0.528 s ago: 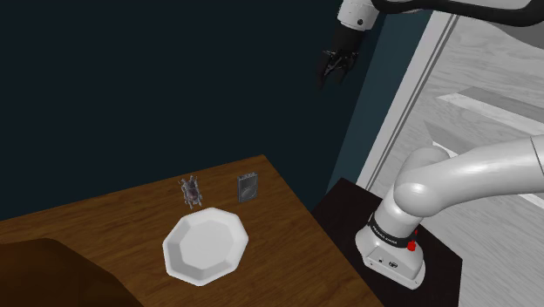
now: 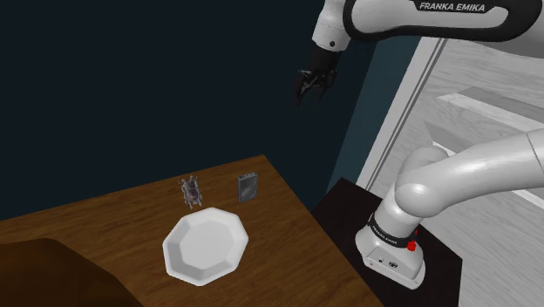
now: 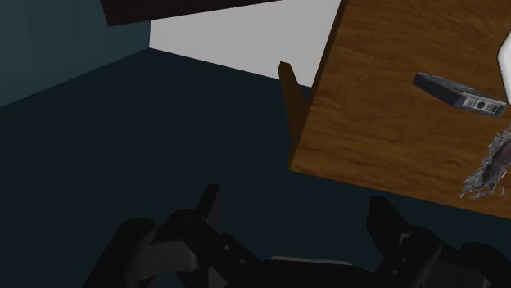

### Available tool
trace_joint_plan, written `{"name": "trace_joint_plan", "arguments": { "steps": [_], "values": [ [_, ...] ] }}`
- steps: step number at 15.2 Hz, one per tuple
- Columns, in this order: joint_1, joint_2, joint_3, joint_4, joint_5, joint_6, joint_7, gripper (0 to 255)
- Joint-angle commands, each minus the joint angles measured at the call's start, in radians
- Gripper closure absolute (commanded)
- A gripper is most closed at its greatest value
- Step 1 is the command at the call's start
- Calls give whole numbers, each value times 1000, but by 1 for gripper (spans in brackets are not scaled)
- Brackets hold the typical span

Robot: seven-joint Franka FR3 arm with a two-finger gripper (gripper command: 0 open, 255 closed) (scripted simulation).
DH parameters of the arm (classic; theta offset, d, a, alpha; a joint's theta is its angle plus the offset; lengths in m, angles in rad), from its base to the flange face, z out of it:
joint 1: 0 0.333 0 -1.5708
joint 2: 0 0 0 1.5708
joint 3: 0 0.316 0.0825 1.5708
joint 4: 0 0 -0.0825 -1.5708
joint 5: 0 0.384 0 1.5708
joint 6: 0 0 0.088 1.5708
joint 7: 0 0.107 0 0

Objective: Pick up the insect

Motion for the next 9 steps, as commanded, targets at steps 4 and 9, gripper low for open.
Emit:
{"name": "trace_joint_plan", "arguments": {
  "steps": [4,9],
  "values": [
    [20,78,99,-32,42,118,119,0],
    [28,197,201,-29,64,242,239,0]
  ]
}}
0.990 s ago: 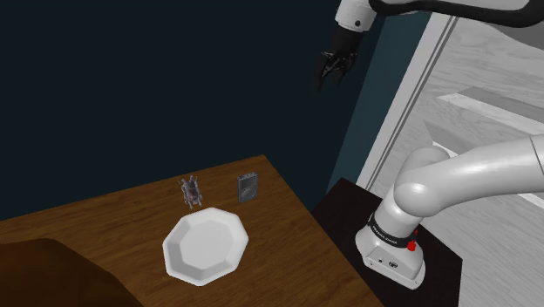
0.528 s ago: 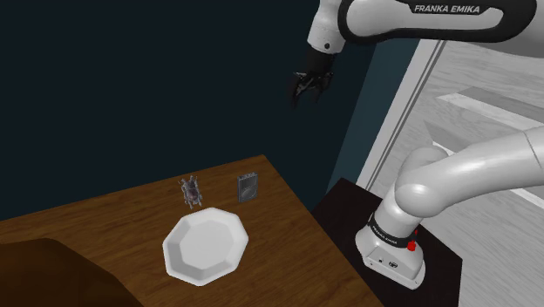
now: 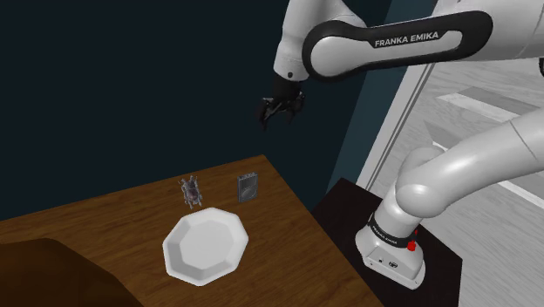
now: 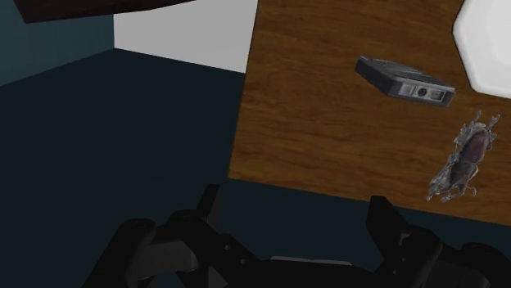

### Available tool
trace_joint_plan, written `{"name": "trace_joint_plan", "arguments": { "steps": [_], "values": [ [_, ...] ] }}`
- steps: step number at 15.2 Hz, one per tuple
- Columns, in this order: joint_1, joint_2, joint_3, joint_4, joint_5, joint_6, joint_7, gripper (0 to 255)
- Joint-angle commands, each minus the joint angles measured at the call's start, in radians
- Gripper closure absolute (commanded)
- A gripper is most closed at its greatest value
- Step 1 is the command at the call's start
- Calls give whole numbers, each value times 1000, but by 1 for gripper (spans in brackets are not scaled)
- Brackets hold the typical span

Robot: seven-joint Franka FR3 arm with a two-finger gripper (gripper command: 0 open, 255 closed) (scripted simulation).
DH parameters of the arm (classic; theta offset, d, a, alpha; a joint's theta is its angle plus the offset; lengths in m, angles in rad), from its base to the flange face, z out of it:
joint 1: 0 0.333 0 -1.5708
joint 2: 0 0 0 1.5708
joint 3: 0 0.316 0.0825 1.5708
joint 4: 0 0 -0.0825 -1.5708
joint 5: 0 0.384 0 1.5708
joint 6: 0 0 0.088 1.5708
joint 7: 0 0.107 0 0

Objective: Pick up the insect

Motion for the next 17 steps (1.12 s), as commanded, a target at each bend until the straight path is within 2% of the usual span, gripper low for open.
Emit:
{"name": "trace_joint_plan", "arguments": {
  "steps": [1,5,9,13,17],
  "values": [
    [-1,52,37,5,2,52,45,0],
    [-10,174,121,40,-12,143,152,0],
    [-28,314,205,97,-63,223,274,0],
    [-45,472,280,178,-163,283,419,0],
    [-37,648,325,284,-308,312,584,0]
  ]
}}
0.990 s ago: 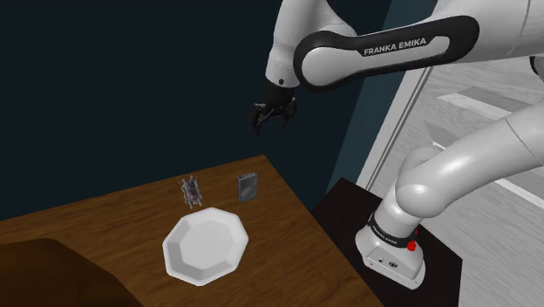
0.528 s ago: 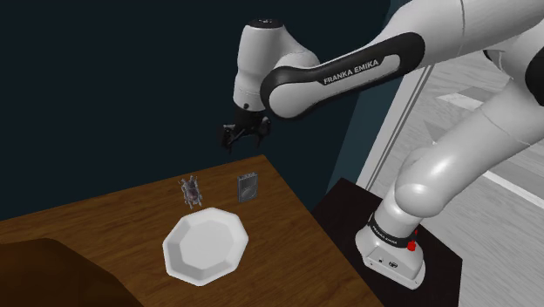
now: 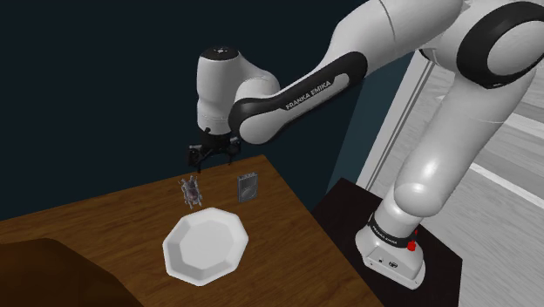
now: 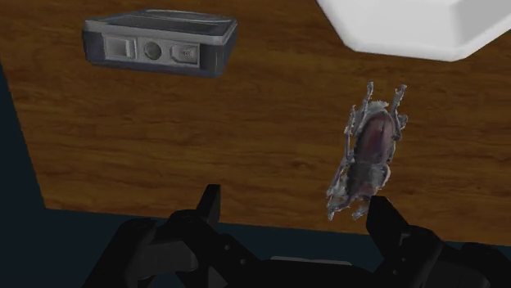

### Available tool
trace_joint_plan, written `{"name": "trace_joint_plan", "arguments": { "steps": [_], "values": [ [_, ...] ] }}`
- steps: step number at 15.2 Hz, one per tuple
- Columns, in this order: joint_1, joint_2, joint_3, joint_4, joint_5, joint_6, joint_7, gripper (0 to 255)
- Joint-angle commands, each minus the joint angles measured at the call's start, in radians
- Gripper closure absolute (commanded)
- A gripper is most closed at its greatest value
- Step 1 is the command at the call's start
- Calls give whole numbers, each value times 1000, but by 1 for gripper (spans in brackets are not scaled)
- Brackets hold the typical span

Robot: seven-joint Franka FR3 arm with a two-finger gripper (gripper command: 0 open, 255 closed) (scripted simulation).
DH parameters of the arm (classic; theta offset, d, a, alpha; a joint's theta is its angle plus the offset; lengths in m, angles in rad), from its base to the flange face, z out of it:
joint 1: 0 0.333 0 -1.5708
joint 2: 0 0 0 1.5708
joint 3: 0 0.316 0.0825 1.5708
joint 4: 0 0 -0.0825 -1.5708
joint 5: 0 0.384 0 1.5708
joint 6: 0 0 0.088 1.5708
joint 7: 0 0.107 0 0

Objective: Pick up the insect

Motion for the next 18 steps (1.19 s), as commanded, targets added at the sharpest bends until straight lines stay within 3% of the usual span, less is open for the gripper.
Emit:
{"name": "trace_joint_plan", "arguments": {
  "steps": [1,5,15,16,18],
  "values": [
    [14,96,16,62,-83,9,91,0],
    [81,274,-1,200,-225,-1,233,0],
    [116,357,-37,193,-304,69,300,0],
    [115,355,-36,191,-303,70,300,255],
    [116,356,-36,193,-303,68,300,255]
  ]
}}
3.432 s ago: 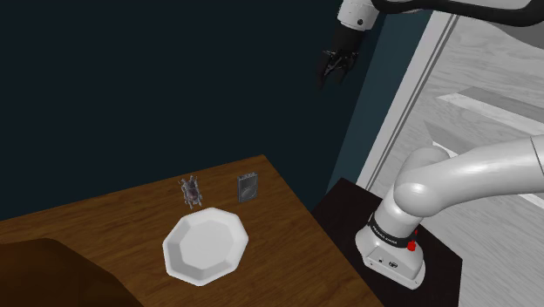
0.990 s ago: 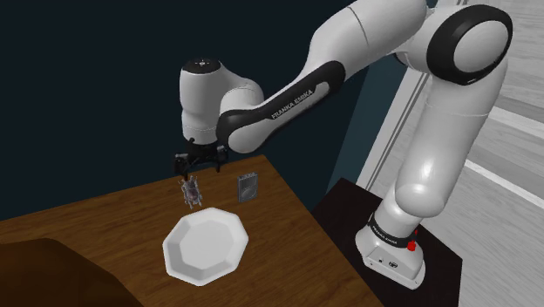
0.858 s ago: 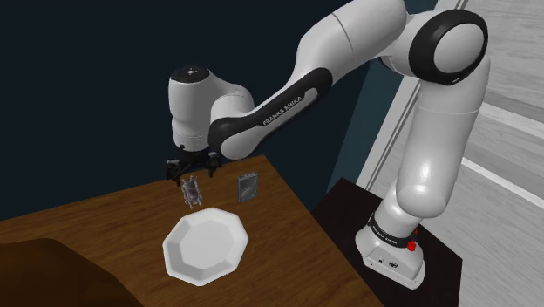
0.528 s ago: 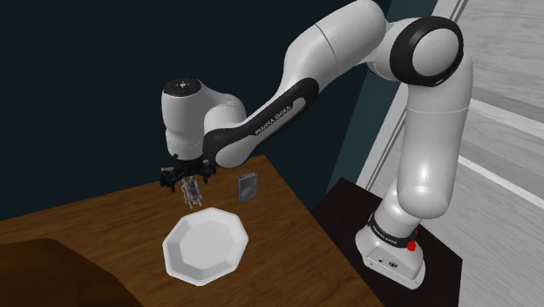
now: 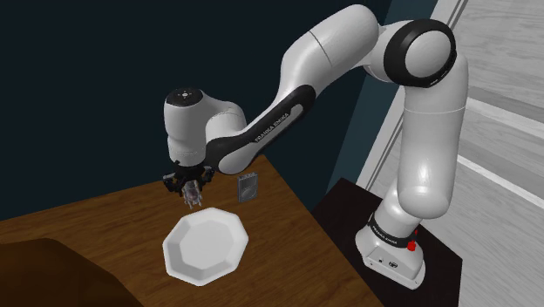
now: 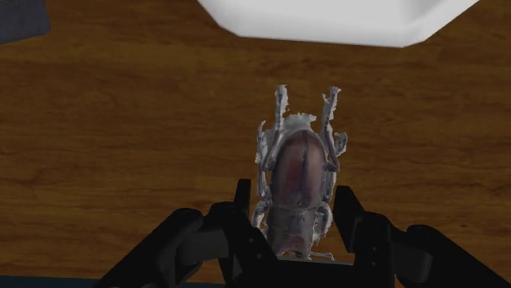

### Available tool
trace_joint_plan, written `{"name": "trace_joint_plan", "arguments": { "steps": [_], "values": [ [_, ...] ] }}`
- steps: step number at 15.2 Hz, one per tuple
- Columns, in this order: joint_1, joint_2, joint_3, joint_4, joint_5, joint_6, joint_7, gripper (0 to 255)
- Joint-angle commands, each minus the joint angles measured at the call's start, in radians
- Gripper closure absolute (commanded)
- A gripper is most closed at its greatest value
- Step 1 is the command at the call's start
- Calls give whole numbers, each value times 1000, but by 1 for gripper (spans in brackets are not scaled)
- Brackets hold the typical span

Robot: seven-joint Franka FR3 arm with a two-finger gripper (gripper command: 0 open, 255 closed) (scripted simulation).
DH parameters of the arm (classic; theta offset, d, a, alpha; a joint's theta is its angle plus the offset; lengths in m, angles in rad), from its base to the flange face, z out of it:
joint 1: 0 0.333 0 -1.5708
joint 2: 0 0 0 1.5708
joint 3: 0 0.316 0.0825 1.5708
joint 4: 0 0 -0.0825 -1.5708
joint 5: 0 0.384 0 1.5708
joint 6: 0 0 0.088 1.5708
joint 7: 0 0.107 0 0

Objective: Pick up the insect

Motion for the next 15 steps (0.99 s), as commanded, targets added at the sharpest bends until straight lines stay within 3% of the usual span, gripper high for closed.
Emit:
{"name": "trace_joint_plan", "arguments": {
  "steps": [1,7,15],
  "values": [
    [1,6,0,-2,0,2,0,255],
    [1,7,-1,-3,-1,4,1,255],
    [-21,-57,29,25,67,-73,-55,255]
  ]
}}
